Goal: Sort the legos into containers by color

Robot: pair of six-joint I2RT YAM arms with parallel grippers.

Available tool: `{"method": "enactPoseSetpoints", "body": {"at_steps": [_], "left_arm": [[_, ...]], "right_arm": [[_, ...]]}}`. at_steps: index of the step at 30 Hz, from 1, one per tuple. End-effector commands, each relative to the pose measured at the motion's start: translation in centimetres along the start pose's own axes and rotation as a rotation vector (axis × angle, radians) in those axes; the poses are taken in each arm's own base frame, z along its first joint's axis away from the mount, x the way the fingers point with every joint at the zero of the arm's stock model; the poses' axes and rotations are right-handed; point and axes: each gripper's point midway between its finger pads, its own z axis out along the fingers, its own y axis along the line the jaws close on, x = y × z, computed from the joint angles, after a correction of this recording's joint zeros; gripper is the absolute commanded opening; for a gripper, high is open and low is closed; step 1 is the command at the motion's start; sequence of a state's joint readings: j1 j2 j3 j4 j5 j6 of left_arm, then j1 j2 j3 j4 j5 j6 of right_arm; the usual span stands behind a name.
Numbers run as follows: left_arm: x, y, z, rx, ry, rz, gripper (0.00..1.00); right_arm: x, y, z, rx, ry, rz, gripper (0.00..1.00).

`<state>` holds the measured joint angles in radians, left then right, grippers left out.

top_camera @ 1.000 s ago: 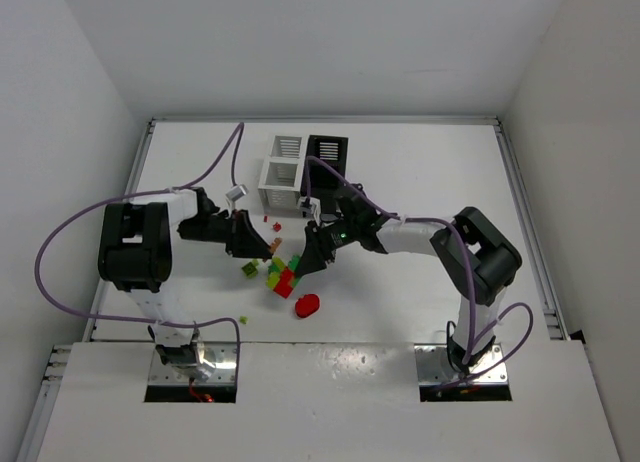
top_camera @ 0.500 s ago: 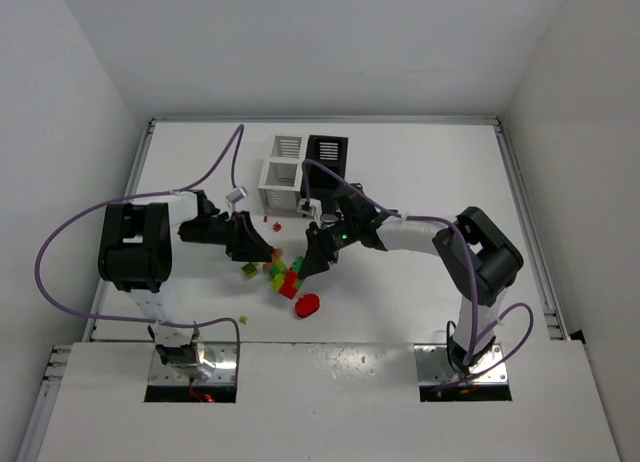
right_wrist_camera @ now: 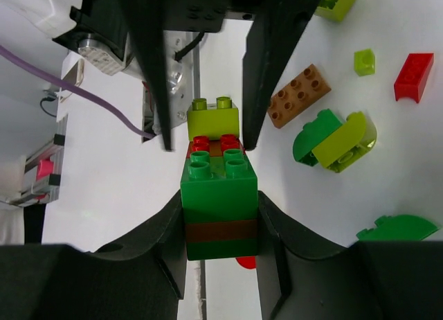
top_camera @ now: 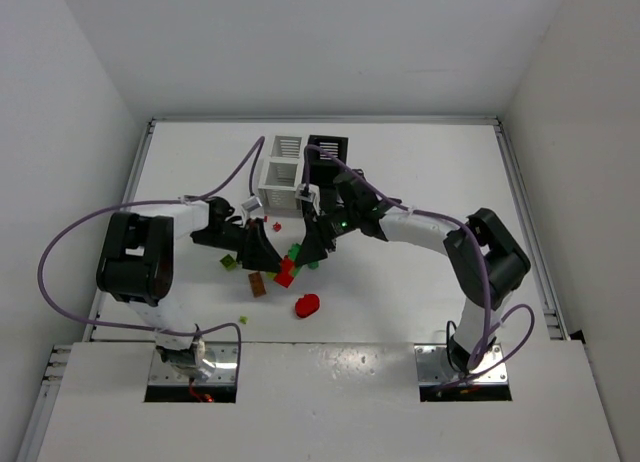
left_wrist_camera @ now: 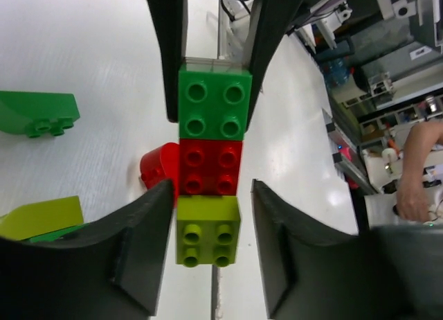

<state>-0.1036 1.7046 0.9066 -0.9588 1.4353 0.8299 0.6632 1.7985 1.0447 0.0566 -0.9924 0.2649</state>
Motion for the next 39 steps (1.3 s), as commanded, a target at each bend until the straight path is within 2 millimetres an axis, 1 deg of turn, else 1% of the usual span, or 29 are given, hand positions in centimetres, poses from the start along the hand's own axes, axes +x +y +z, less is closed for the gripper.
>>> {"method": "enactPoseSetpoints", "body": {"at_steps": [1, 2, 4, 5, 6, 8, 9, 10, 11, 13, 14, 16, 17, 18, 21, 22, 23, 24, 26, 27, 28, 29, 31, 33, 34, 36, 37, 38, 39], "left_arm": [[-0.9, 0.0, 0.1, -0.004, -0.015, 0.078, 0.52], [-0.8, 0.2, 0.1, -0.003, -0.014, 0.06, 0.44], [-1.0, 0.5, 0.1, -0.004, -0.015, 0.068, 0.33], [-1.0, 0.4, 0.1, -0.004, -0.015, 0.058, 0.18], [-1.2, 0.6, 0.0, -0.011, -0.009, 0.067, 0.12], [-1.2, 0.6, 0.0, -0.011, -0.009, 0.067, 0.03], [-1.3, 0.5, 0.1, -0.005, -0.016, 0.067, 0.02], [-1.4, 0.3, 0.1, 0.002, -0.022, 0.067, 0.02], [-1.8, 0.3, 0.1, 0.009, -0.032, 0.087, 0.0], [-2.1, 0.3, 0.1, 0.008, -0.033, 0.096, 0.0], [-2.0, 0.5, 0.1, 0.009, -0.032, 0.086, 0.0], [-2.0, 0.5, 0.1, 0.016, -0.038, 0.077, 0.0], [-2.0, 0.5, 0.1, 0.016, -0.038, 0.077, 0.02], [-2.0, 0.5, 0.1, 0.016, -0.038, 0.077, 0.12], [-1.8, 0.7, 0.2, 0.017, -0.037, 0.066, 0.34], [-1.7, 0.6, 0.4, 0.024, -0.031, 0.067, 0.51], [-1.7, 0.6, 0.4, 0.024, -0.031, 0.067, 0.58], [-1.9, 0.5, 0.4, 0.03, -0.037, 0.067, 0.68], [-1.8, 0.3, 0.6, 0.036, -0.031, 0.068, 0.82], [-1.7, 0.2, 0.9, 0.043, -0.024, 0.069, 0.88], [-1.7, 0.2, 0.9, 0.043, -0.024, 0.069, 0.97], [-1.7, 0.2, 0.9, 0.043, -0.024, 0.069, 0.99], [-1.8, 0.1, 0.9, 0.049, -0.031, 0.069, 0.99], [-1.9, 0.0, 1.1, 0.056, -0.024, 0.079, 0.99], [-1.7, 0.0, 1.4, 0.057, -0.008, 0.09, 0.99], [-2.0, 0.0, 1.4, 0.056, -0.008, 0.099, 0.99], [-1.7, 0.0, 1.6, 0.056, 0.005, 0.109, 0.96], [-1.6, 0.2, 1.6, 0.057, 0.006, 0.099, 0.89], [-1.9, 0.2, 1.6, 0.056, 0.005, 0.108, 0.8]], "right_arm": [[-3.4, 2.1, -1.2, -0.037, -0.061, -0.11, 0.0], [-3.3, 2.1, -1.2, -0.036, -0.056, -0.102, 0.0], [-3.0, 2.3, -1.4, -0.036, -0.052, -0.095, 0.0], [-3.2, 2.0, -1.6, -0.029, -0.058, -0.104, 0.0], [-3.0, 2.2, -1.8, -0.028, -0.051, -0.106, 0.0], [-2.4, 1.8, -2.2, -0.01, -0.04, -0.122, 0.0], [-1.6, 1.8, -2.3, 0.001, -0.023, -0.107, 0.0], [-1.1, 1.3, -2.6, 0.009, -0.018, -0.1, 0.0], [-0.1, 0.9, -3.0, 0.025, -0.007, -0.091, 0.0], [1.0, 0.7, -3.0, 0.036, 0.004, -0.081, 0.0], [2.2, 0.2, -3.3, 0.045, 0.014, -0.059, 0.0], [3.2, -0.1, -3.3, 0.054, 0.026, -0.048, 0.0], [3.3, -0.5, -3.5, 0.061, 0.019, -0.044, 0.0], [3.3, -0.5, -3.5, 0.062, 0.019, -0.044, 0.0], [2.2, -0.6, -3.4, 0.062, 0.003, -0.051, 0.0], [1.1, -0.4, -3.4, 0.062, -0.014, -0.066, 0.0], [1.0, -0.5, -3.3, 0.053, -0.014, -0.054, 0.0], [0.5, -0.7, -3.1, 0.052, -0.022, -0.052, 0.0], [-0.8, -0.3, -3.0, 0.026, -0.046, -0.053, 0.0], [-0.8, 0.0, -2.6, 0.018, -0.046, -0.055, 0.0], [-1.7, 0.1, -2.6, 0.008, -0.056, -0.066, 0.0], [-2.0, 0.2, -2.6, 0.007, -0.06, -0.061, 0.0], [-2.0, 0.5, -2.0, -0.023, -0.059, -0.046, 0.0], [-2.9, 0.9, -2.0, -0.035, -0.078, -0.051, 0.0], [-3.1, 0.9, -2.0, -0.036, -0.083, -0.047, 0.0], [-3.0, 1.2, -2.0, -0.047, -0.081, -0.035, 0.0], [-3.5, 1.3, -2.0, -0.049, -0.09, -0.042, 0.0], [-3.5, 1.5, -2.1, -0.059, -0.088, -0.043, 0.0], [-3.4, 1.7, -1.8, -0.066, -0.082, -0.045, 0.0]]}}
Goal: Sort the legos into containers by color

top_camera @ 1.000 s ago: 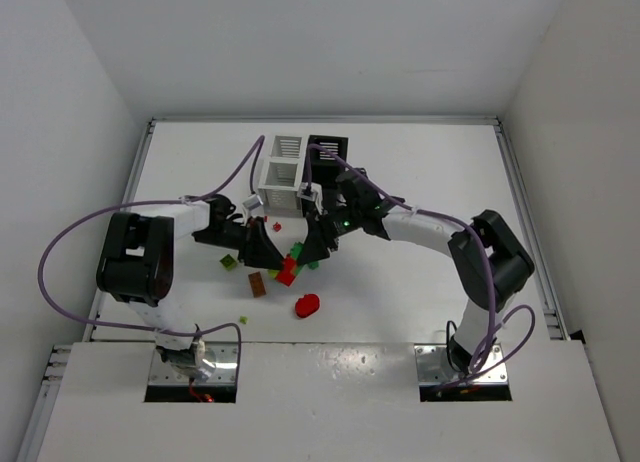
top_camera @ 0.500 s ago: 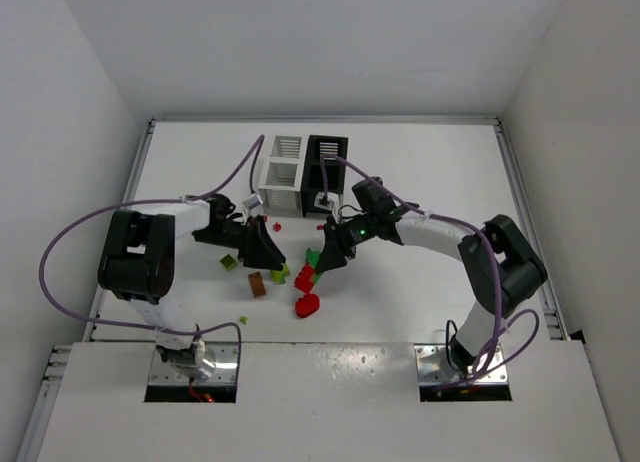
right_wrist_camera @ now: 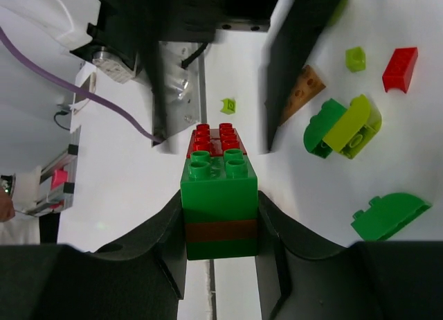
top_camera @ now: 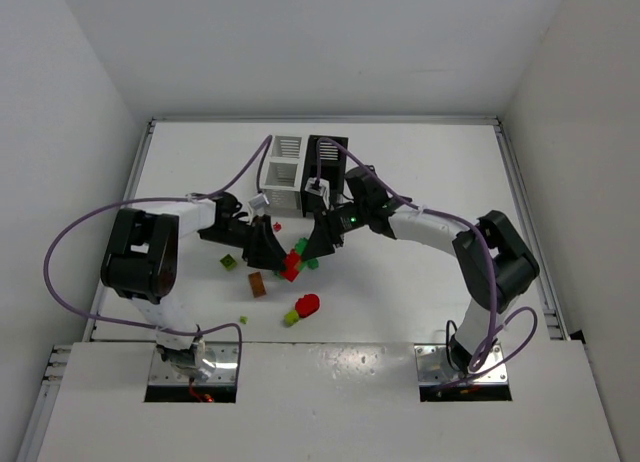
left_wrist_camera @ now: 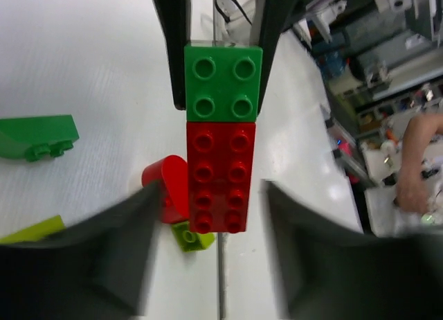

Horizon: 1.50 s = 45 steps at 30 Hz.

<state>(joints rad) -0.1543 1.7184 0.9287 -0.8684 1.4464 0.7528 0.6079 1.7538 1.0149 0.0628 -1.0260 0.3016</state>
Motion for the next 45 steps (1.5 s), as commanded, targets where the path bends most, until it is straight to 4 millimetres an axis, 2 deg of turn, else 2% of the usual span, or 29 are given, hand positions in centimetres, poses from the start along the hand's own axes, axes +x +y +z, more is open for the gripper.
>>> {"method": "enactPoseSetpoints", "body": {"at_steps": [1, 3, 5, 7, 8, 9, 10, 13, 16, 18, 20, 22, 23, 24, 30, 33, 36, 38, 40, 41, 42, 44, 45], "left_arm": [[-1.2, 0.1, 0.4, 0.031, -0.021, 0.06, 0.55], [-1.4, 0.2, 0.4, 0.032, -0.02, 0.053, 0.29], [-1.4, 0.2, 0.4, 0.032, -0.02, 0.054, 0.15], [-1.4, 0.2, 0.4, 0.032, -0.02, 0.054, 0.12], [-1.4, 0.2, 0.4, 0.032, -0.02, 0.054, 0.08], [-1.8, 0.0, 0.3, 0.03, -0.022, 0.073, 0.08], [-1.8, 0.0, 0.3, 0.03, -0.022, 0.073, 0.08], [-2.2, -0.1, 0.3, 0.037, -0.03, 0.082, 0.08], [-2.2, -0.1, 0.1, 0.031, -0.036, 0.073, 0.21], [-2.2, -0.1, 0.1, 0.031, -0.036, 0.072, 0.35], [-2.2, -0.1, 0.1, 0.031, -0.036, 0.072, 0.35], [-2.2, -0.1, 0.1, 0.031, -0.036, 0.063, 0.42], [-2.2, -0.1, 0.1, 0.031, -0.036, 0.063, 0.51], [-2.2, -0.1, 0.1, 0.031, -0.036, 0.063, 0.56], [-2.2, -0.1, 0.1, 0.031, -0.036, 0.072, 0.68], [-2.4, -0.2, 0.1, 0.039, -0.045, 0.072, 0.83], [-2.7, -0.5, 0.1, 0.046, -0.054, 0.082, 0.85], [-3.2, -0.5, 0.1, 0.052, -0.06, 0.083, 0.85], [-3.1, -0.3, 0.1, 0.054, -0.059, 0.072, 0.85], [-2.9, -0.5, 0.1, 0.055, -0.058, 0.074, 0.85], [-3.3, -0.3, 0.1, 0.055, -0.058, 0.082, 0.85], [-3.2, -0.5, 0.1, 0.058, -0.056, 0.087, 0.85], [-3.5, -0.5, 0.1, 0.063, -0.063, 0.09, 0.83]], "right_arm": [[-2.6, 1.8, 0.4, -0.071, -0.038, -0.081, 0.0], [-2.1, 1.6, 0.4, -0.069, -0.029, -0.074, 0.0], [-2.1, 1.5, 0.0, -0.063, -0.036, -0.083, 0.0], [-1.5, 1.6, -0.2, -0.06, -0.023, -0.078, 0.0], [-0.5, 1.2, -0.2, -0.045, 0.0, -0.072, 0.0], [-0.5, 1.1, -0.7, -0.037, -0.003, -0.083, 0.0], [0.5, 0.8, -0.7, -0.026, 0.013, -0.071, 0.0], [1.7, 0.5, -0.9, -0.014, 0.038, -0.08, 0.0], [2.3, 0.4, -0.9, -0.013, 0.049, -0.073, 0.0], [2.2, 0.4, -0.9, -0.013, 0.044, -0.081, 0.0], [1.8, 0.5, -0.9, -0.014, 0.039, -0.091, 0.0], [1.6, 0.3, -0.8, -0.014, 0.04, -0.089, 0.0], [1.6, 0.3, -0.8, -0.014, 0.04, -0.089, 0.0], [1.6, 0.3, -0.8, -0.014, 0.04, -0.089, 0.0], [1.2, 0.4, -0.4, -0.021, 0.038, -0.098, 0.0], [0.9, 0.9, -0.2, -0.037, 0.04, -0.109, 0.0], [1.0, 1.1, 0.2, -0.052, 0.047, -0.11, 0.0], [0.2, 1.2, 0.3, -0.062, 0.037, -0.121, 0.0], [0.3, 1.8, 1.1, -0.079, 0.051, -0.122, 0.0], [-0.3, 2.1, 1.1, -0.089, 0.045, -0.135, 0.0], [0.2, 2.2, 1.5, -0.099, 0.058, -0.131, 0.0], [-0.5, 2.5, 1.9, -0.106, 0.056, -0.149, 0.0], [-0.1, 2.5, 2.3, -0.112, 0.067, -0.142, 0.0]]}}
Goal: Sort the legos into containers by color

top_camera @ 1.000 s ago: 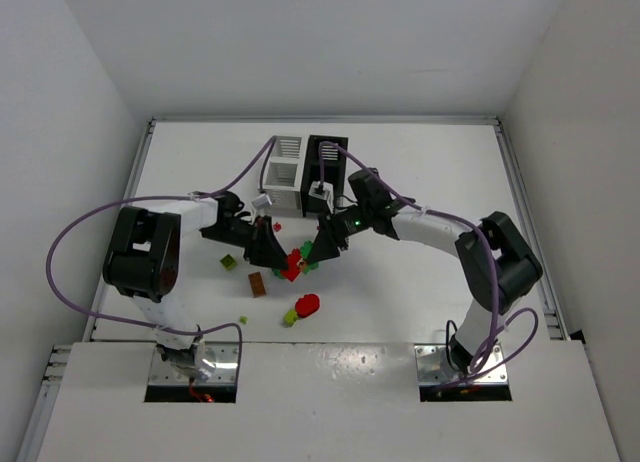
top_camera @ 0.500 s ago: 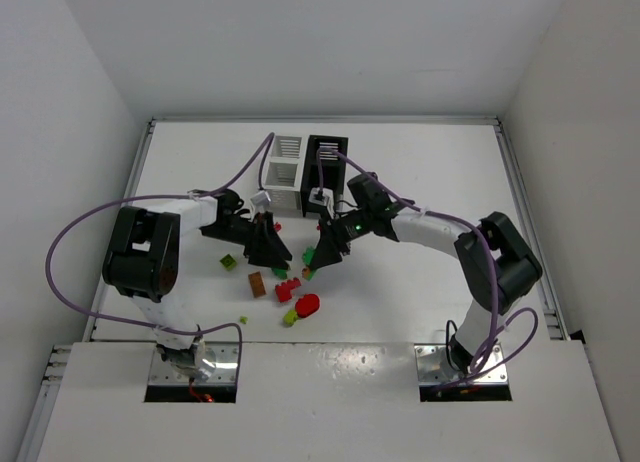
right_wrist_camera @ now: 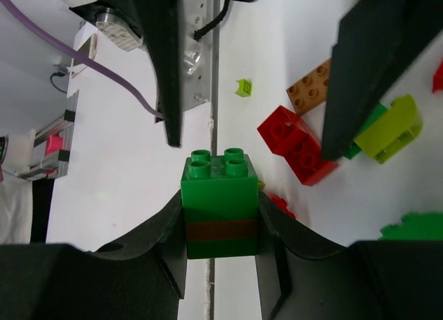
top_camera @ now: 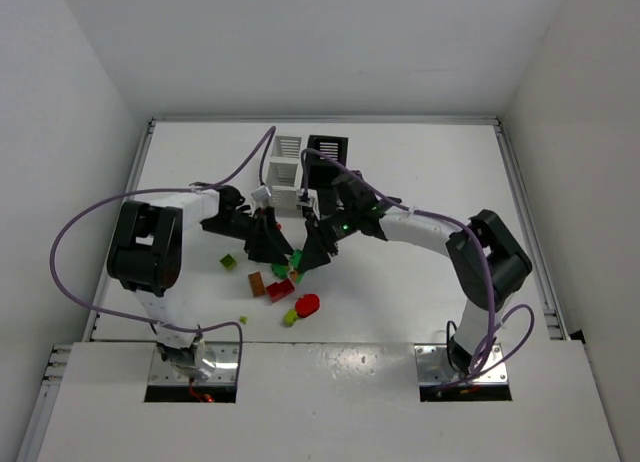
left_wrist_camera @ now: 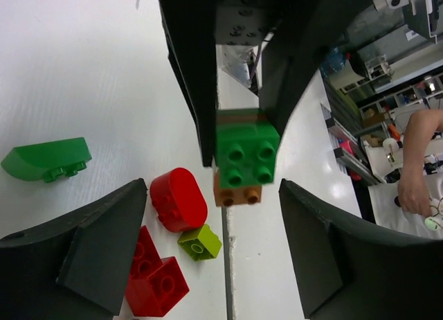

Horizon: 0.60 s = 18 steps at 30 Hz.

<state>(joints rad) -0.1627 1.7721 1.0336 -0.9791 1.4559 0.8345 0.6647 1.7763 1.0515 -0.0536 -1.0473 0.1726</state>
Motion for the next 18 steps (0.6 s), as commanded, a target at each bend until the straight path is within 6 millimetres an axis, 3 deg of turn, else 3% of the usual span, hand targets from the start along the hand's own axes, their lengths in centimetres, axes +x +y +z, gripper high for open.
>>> {"method": "enactPoseSetpoints", "body": {"at_steps": [1, 4, 12, 18], "left_arm": [[-1.5, -0.6, 0.1, 0.046, -0.066, 0.071, 0.82], [-1.8, -0.9, 0.0, 0.051, -0.074, 0.068, 0.79], [-1.9, -0.8, 0.0, 0.051, -0.074, 0.07, 0.58], [-1.9, -0.8, 0.0, 0.051, -0.074, 0.07, 0.58]], "right_arm": [[-2.2, 1.1, 1.1, -0.059, -0.017, -0.092, 0.0], [-2.3, 1.3, 1.5, -0.067, -0.009, -0.095, 0.0], [-2.0, 1.0, 1.9, -0.055, 0.001, -0.079, 0.0], [-2.1, 0.5, 2.2, -0.046, 0.0, -0.057, 0.0]]}}
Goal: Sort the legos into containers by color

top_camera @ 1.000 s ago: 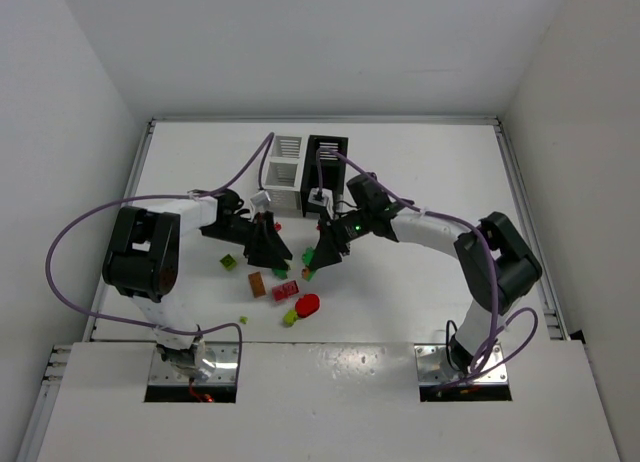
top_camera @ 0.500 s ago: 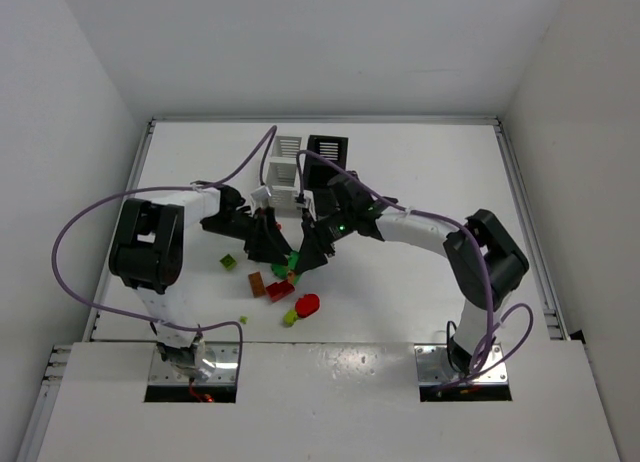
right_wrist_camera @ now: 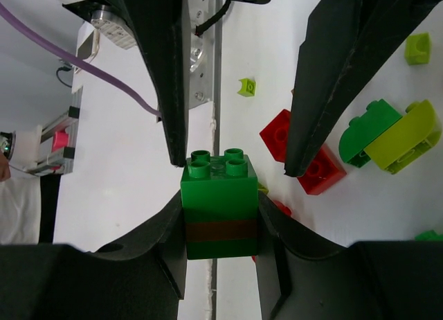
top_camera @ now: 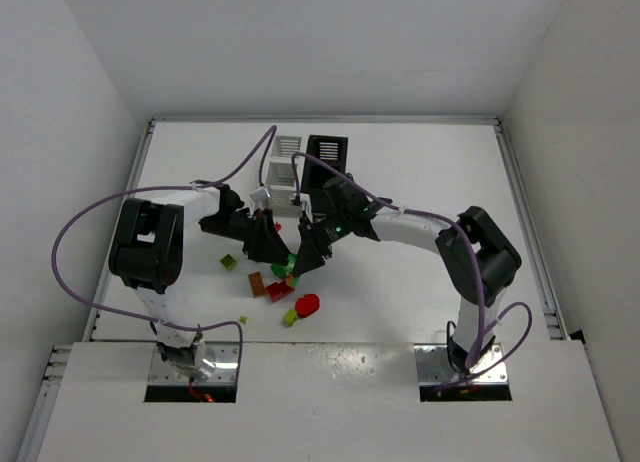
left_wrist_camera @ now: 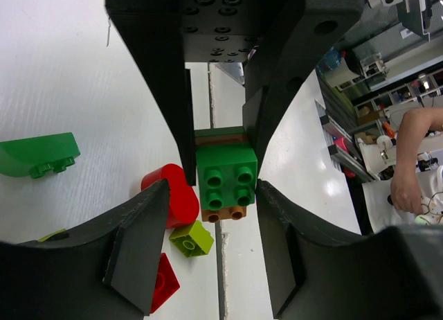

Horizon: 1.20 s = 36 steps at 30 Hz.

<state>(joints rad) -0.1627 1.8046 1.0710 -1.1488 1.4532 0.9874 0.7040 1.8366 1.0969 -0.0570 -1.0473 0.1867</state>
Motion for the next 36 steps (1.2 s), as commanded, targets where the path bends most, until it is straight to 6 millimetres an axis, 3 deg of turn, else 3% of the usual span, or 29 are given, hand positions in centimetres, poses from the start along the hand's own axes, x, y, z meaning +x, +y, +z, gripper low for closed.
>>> {"method": "enactPoseSetpoints", "body": {"at_steps": [1, 11, 16, 19, 25, 36], "left_arm": [[-2.2, -0.2, 0.1, 0.037, -0.086, 0.082, 0.58], [-1.9, -0.2, 0.4, 0.046, -0.077, 0.073, 0.55], [-1.8, -0.3, 0.7, 0.053, -0.07, 0.065, 0.36], [-1.8, -0.4, 0.7, 0.053, -0.07, 0.054, 0.3], [-2.0, -0.4, 0.9, 0.059, -0.064, 0.053, 0.44], [-2.0, -0.5, 1.1, 0.065, -0.057, 0.054, 0.33]], "right_arm": [[-2.7, 0.7, 0.3, -0.019, -0.038, -0.083, 0.0], [-3.0, 0.4, 0.4, -0.011, -0.043, -0.081, 0.0], [-3.0, 0.4, 0.4, -0.011, -0.043, -0.072, 0.0], [-2.8, 0.0, 0.5, -0.001, -0.04, -0.064, 0.0], [-2.7, -0.2, 0.7, -0.002, -0.04, -0.055, 0.0], [-2.9, -0.5, 0.7, 0.016, -0.047, -0.053, 0.0]]}}
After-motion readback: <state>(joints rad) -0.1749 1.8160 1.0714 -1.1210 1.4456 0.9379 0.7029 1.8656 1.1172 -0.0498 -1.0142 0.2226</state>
